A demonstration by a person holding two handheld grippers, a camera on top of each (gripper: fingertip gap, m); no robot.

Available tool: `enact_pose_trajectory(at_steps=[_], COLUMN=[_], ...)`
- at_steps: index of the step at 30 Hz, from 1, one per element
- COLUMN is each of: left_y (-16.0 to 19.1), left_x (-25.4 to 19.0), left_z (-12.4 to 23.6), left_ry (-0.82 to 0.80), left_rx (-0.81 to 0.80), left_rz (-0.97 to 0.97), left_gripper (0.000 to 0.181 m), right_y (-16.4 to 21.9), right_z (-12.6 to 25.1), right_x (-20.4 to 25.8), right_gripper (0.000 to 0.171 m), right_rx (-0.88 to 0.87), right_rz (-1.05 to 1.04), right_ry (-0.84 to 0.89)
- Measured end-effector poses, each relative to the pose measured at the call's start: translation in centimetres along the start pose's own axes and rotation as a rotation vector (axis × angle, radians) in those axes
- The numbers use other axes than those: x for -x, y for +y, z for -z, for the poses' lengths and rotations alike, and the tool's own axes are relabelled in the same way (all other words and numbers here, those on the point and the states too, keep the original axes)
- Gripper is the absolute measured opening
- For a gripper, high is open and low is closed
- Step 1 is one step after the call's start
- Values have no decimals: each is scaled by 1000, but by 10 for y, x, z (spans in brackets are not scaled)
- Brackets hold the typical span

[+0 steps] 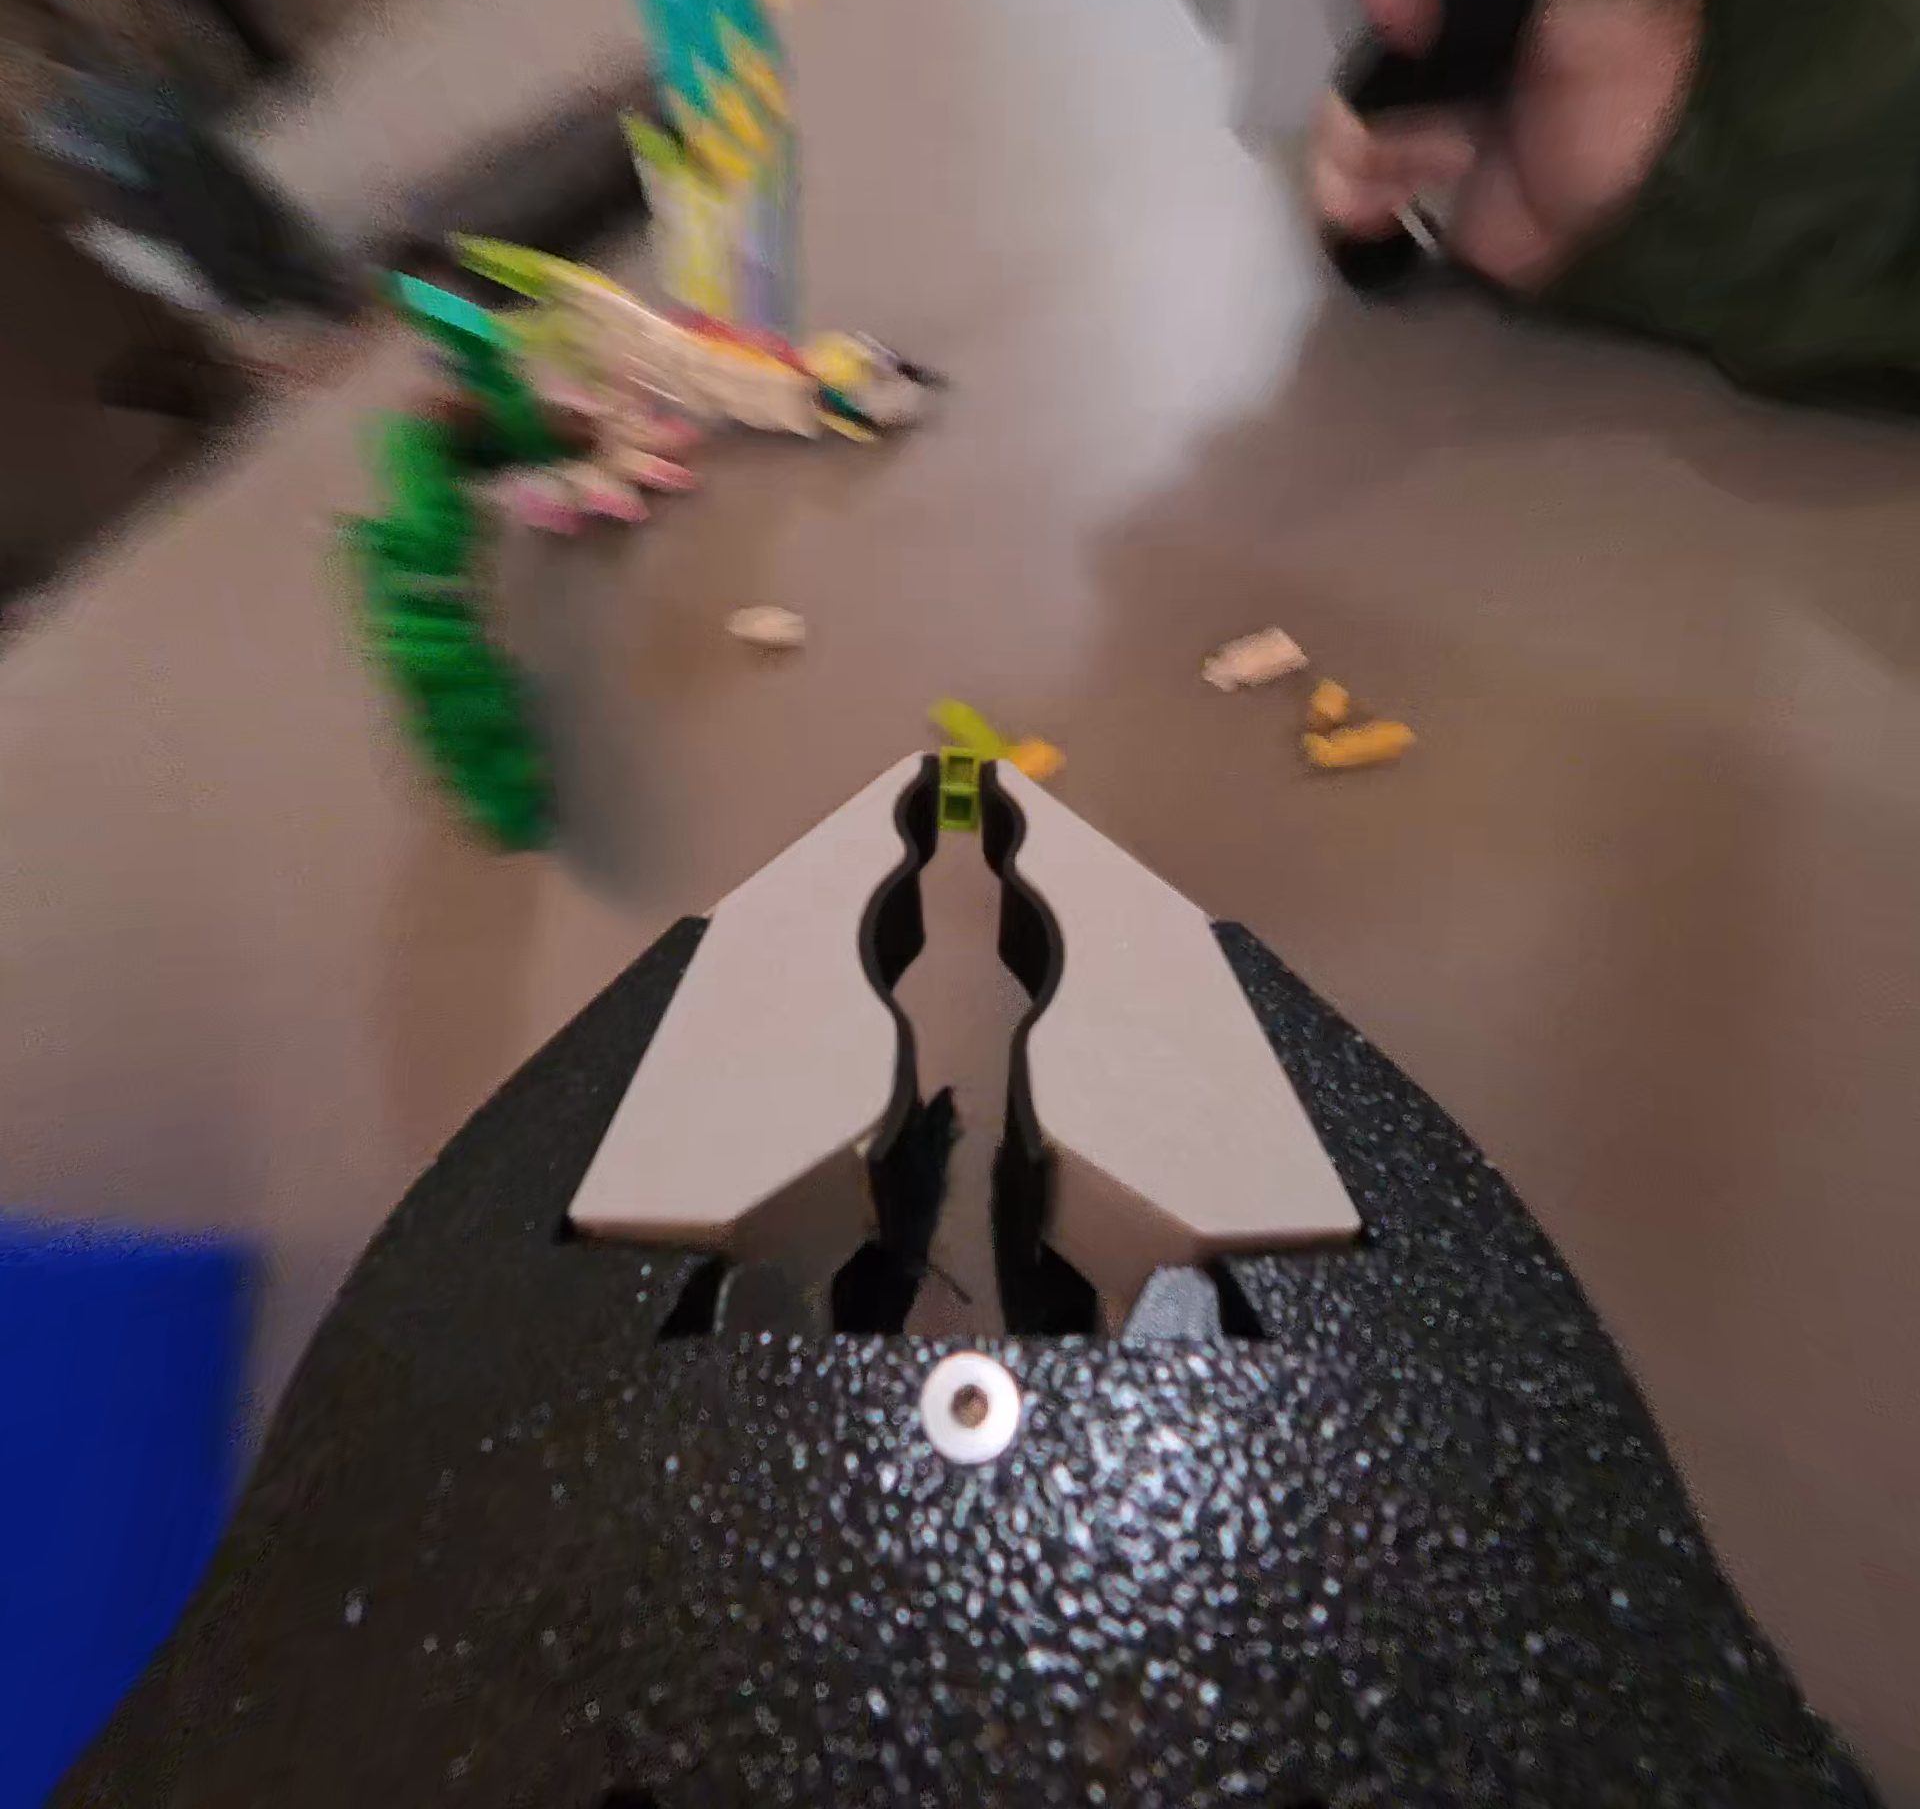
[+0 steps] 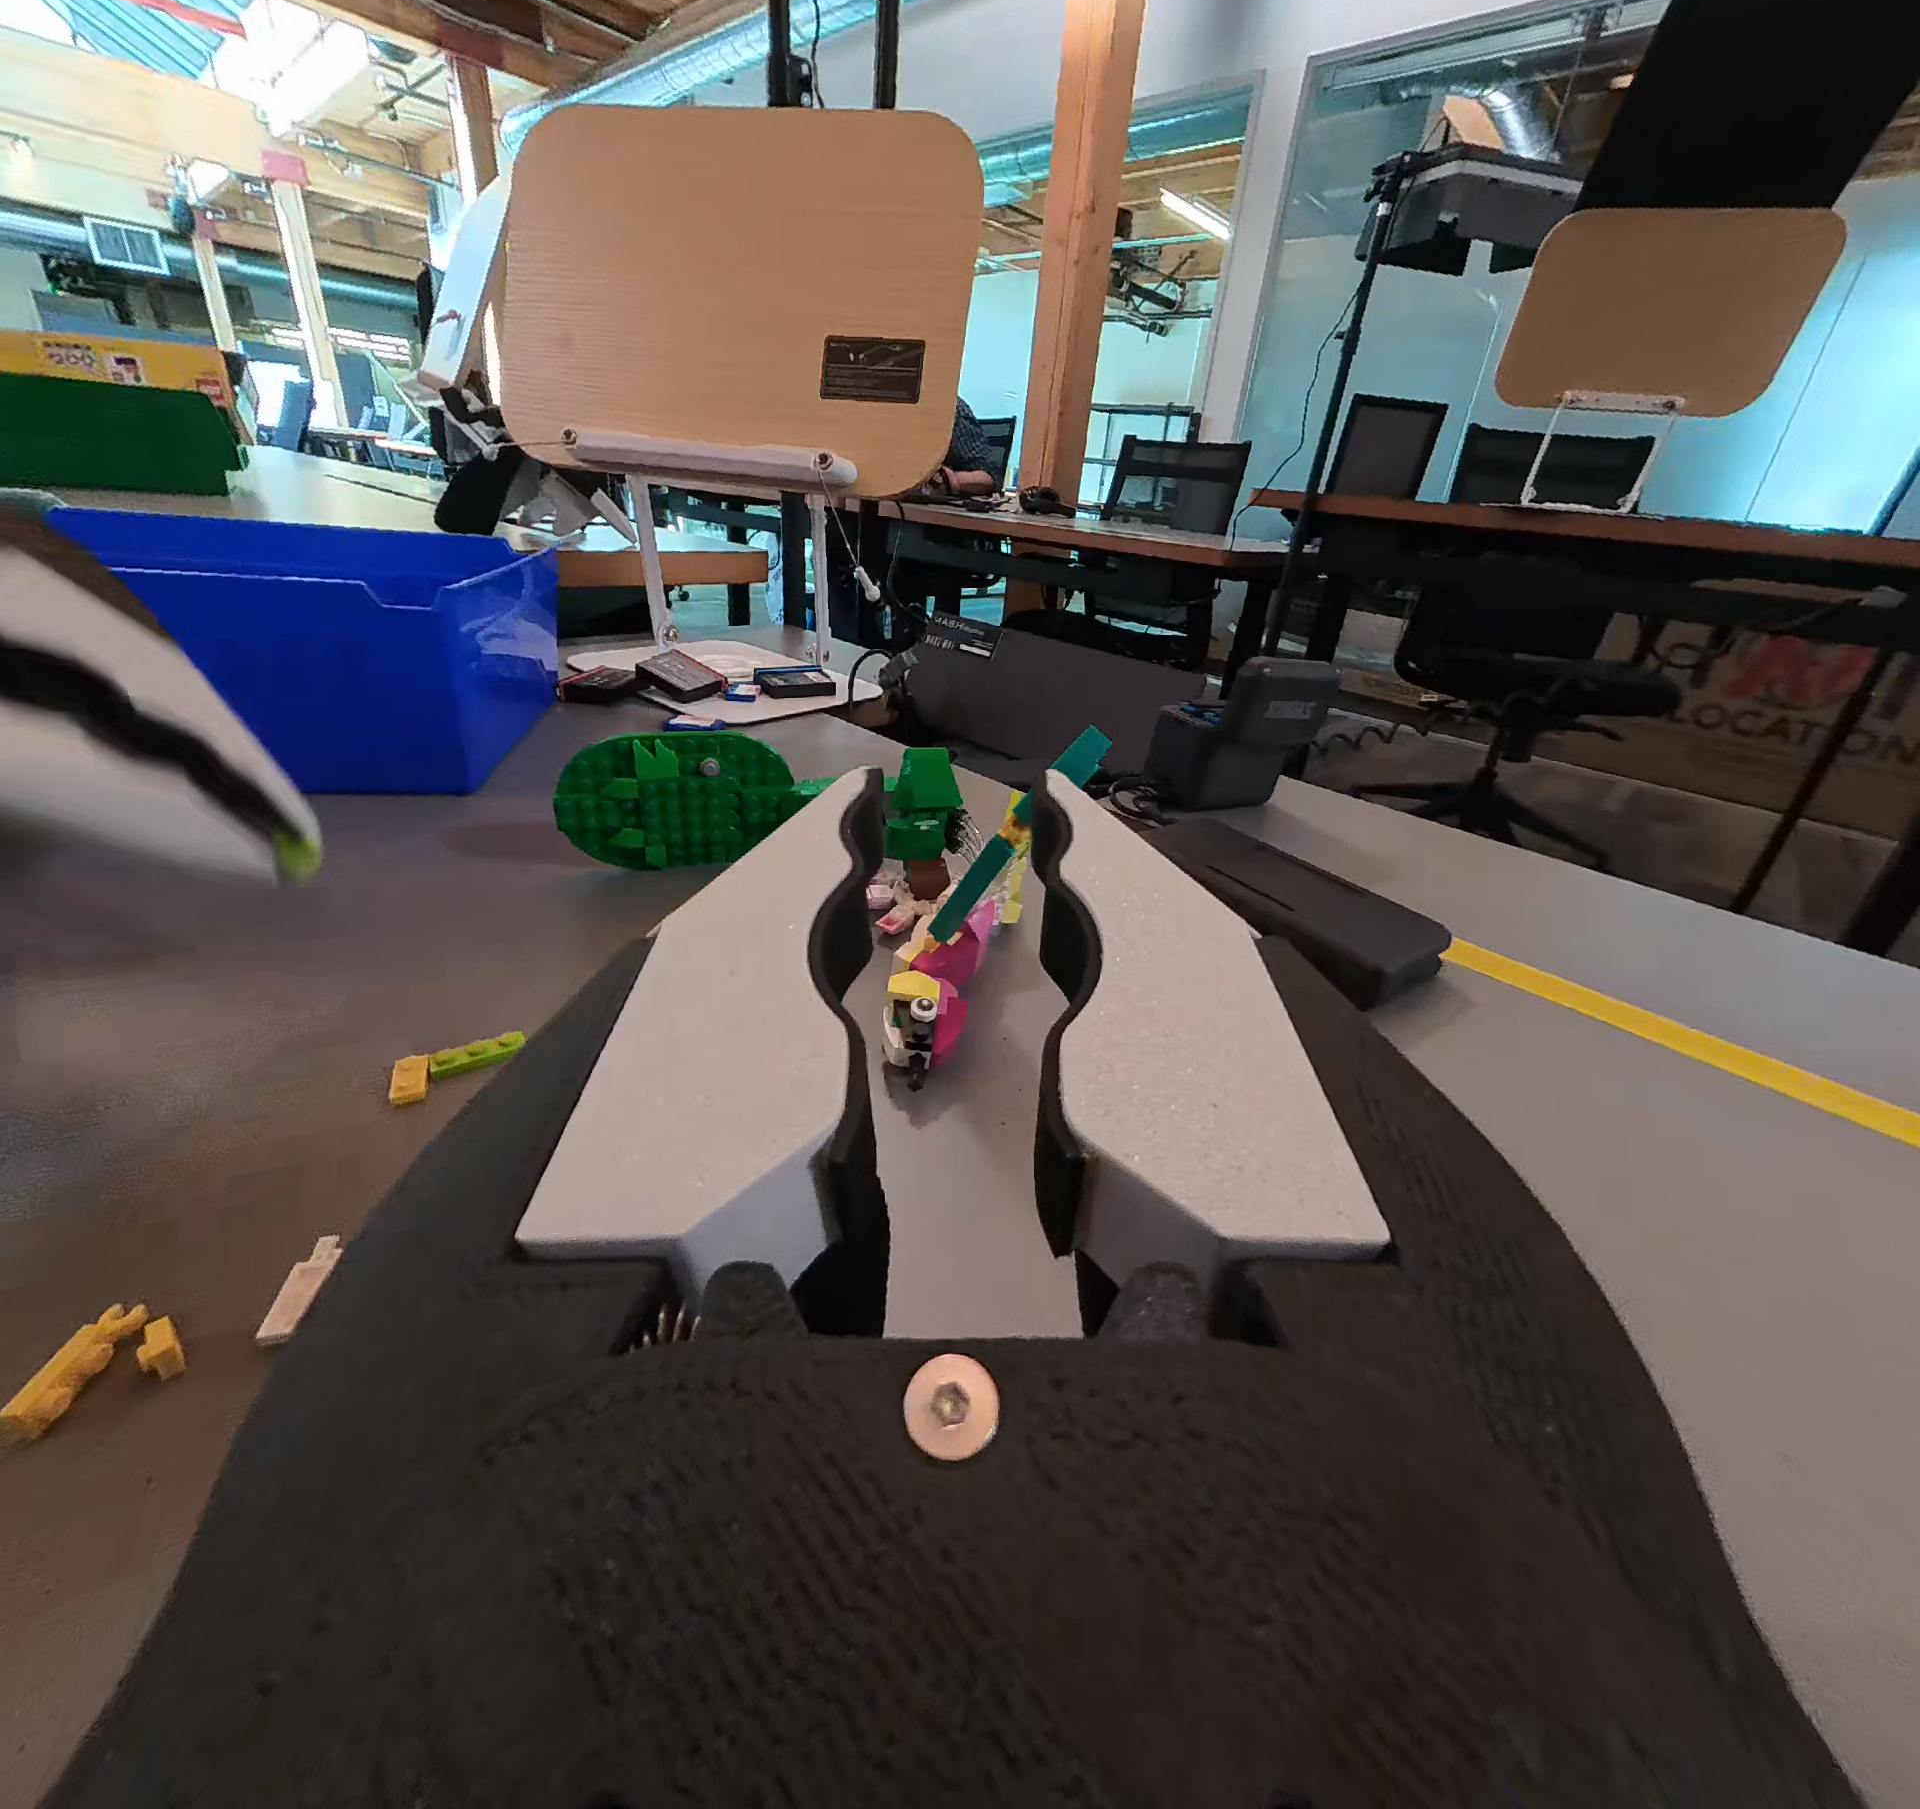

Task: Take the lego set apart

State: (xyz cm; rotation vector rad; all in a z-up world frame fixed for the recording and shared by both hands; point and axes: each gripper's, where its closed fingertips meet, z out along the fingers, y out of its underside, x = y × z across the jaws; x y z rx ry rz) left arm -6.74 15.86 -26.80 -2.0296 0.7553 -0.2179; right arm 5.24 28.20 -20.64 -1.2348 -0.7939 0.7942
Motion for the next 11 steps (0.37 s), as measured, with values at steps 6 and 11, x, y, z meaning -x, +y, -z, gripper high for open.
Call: enact_pose_trajectory(at_steps=[6,11], left_y=[-30,75], left_x=[148,206], left_z=[188,208], left_ry=[-677,-684], left_rx=[-207,203], left_rz=[232,593], left_gripper=[6,83], right_y=[0,0], right_z=[-2,-2], right_x=[-6,-5], right_gripper=[25,25], right_rx=[-6,-5], right_rz=[-37,-36], right_ry=[20,13])
